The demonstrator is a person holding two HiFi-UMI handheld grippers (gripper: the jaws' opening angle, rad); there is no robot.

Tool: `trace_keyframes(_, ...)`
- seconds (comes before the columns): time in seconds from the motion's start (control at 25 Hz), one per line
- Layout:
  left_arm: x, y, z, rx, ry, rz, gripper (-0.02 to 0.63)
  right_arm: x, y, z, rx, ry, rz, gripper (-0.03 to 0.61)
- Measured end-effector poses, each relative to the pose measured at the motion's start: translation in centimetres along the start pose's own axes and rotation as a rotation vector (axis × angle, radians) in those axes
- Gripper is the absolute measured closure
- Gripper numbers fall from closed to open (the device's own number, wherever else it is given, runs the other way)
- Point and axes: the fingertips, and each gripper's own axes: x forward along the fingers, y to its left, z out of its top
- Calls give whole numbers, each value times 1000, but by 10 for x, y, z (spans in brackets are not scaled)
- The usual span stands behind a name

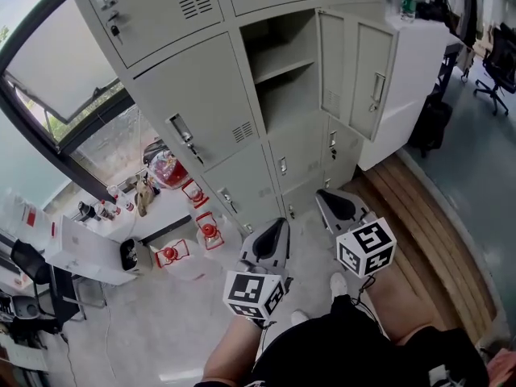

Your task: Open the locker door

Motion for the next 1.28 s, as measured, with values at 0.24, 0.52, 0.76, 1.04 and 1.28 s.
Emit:
trace_keyframes(0.24,-1,-18,-1,1,-5,-45,597,-22,1,-4,-5,2,-29,525)
trace_keyframes(0.52,0,-35,-1,4,-9,-83,597,-42,0,-3,-10,-1,-53,525)
trace_keyframes(0.76,-1,-42,-2,9,-6,-88,597,-50,-1,-4,-4,-8,-58,525)
trace_keyframes(1.04,-2,-47,-2,13,-4,-96,597,-54,0,-3,-2,-14,-60,525)
trace_keyframes(1.28,-4,-52,-4,14,-1,-107,597,-61,2,-5,1,-15,-67,525)
